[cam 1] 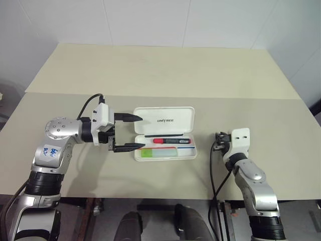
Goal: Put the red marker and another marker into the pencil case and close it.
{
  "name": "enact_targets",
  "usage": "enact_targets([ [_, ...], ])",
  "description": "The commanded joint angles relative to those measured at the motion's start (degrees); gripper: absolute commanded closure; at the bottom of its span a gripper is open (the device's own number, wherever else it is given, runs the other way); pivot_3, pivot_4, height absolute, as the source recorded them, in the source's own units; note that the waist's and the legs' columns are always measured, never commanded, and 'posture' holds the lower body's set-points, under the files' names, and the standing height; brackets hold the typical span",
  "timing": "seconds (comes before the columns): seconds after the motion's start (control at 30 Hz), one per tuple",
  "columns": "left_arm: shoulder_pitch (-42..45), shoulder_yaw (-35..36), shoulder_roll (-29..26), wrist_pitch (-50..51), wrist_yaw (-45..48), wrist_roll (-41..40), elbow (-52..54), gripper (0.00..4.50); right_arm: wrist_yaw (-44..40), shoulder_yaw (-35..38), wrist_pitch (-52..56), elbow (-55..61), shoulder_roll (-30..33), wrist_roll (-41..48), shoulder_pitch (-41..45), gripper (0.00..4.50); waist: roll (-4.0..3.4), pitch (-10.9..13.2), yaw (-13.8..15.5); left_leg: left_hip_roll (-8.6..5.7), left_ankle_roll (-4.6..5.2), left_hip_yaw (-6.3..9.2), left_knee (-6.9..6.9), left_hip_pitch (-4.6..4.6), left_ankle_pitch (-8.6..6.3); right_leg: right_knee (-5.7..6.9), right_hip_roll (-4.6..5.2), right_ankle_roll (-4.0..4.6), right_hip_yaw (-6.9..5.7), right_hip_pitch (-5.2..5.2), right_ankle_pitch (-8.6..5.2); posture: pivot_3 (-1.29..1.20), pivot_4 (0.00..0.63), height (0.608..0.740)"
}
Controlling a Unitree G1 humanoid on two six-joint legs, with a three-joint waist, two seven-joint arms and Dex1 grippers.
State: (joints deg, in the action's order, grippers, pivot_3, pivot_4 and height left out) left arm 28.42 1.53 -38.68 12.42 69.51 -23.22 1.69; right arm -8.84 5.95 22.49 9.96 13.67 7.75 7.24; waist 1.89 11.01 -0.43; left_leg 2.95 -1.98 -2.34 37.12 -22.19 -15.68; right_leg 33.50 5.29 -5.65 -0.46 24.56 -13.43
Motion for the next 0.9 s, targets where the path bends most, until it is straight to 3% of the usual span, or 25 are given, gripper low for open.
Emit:
enact_targets([
  [0.03,-0.3,1.4,-0.7,-0.2,-0.5,-1.2,2.3,0.00,-0.8,0.4,-0.5,0.1,0.9,-0.2,1.2,4.11,0.00,0.0,0.0,0.00,0.00,0.00,0.01,0.00,0.00,0.00,0.00,0.00,0.00,0.00,0.00,0.00,0.150,0.740],
  [0.17,-0.3,1.1,-0.3,-0.5,-0.8,-1.1,2.3,0.00,-4.2,1.4,-2.8,-1.5,3.6,0.6,3.4,4.11,0.00,0.0,0.0,0.00,0.00,-0.01,0.03,0.00,0.00,0.00,0.01,0.01,0.01,0.00,0.00,0.00,0.150,0.740],
  [0.33,-0.3,0.8,-0.1,-0.9,-0.9,-1.1,2.0,0.00,-14.6,1.8,-4.6,-3.5,9.8,4.4,6.9,4.11,0.00,0.0,0.1,0.00,0.00,-0.02,-0.01,-0.01,0.00,-0.03,0.00,-0.02,0.01,0.00,0.01,0.00,0.150,0.740],
  [0.57,-2.8,1.6,-1.1,-0.9,-0.6,-1.4,3.1,0.00,-43.1,0.4,-5.3,-4.6,20.6,16.0,9.5,4.11,-0.02,0.0,0.1,0.00,0.03,-0.03,-0.04,-0.01,-0.04,-0.04,-0.02,-0.35,0.00,0.00,0.12,0.00,0.150,0.740],
  [0.73,-5.1,2.2,-1.9,-1.1,-0.7,-1.4,4.1,0.00,-56.7,-3.7,-10.7,-6.6,22.7,17.1,11.0,4.11,-0.01,0.0,0.2,0.03,0.02,0.00,-0.03,0.02,-0.04,0.00,-0.06,-0.36,-0.01,0.00,0.11,0.00,0.150,0.740],
  [0.9,-6.5,2.6,-2.0,-0.5,-1.5,-1.6,5.8,0.00,-62.8,-8.1,-14.0,-9.9,20.5,16.5,14.9,4.11,-0.01,0.0,0.1,0.02,0.02,-0.04,0.07,0.01,-0.04,0.00,-0.02,-0.23,-0.01,-0.01,0.05,0.00,0.150,0.740],
])
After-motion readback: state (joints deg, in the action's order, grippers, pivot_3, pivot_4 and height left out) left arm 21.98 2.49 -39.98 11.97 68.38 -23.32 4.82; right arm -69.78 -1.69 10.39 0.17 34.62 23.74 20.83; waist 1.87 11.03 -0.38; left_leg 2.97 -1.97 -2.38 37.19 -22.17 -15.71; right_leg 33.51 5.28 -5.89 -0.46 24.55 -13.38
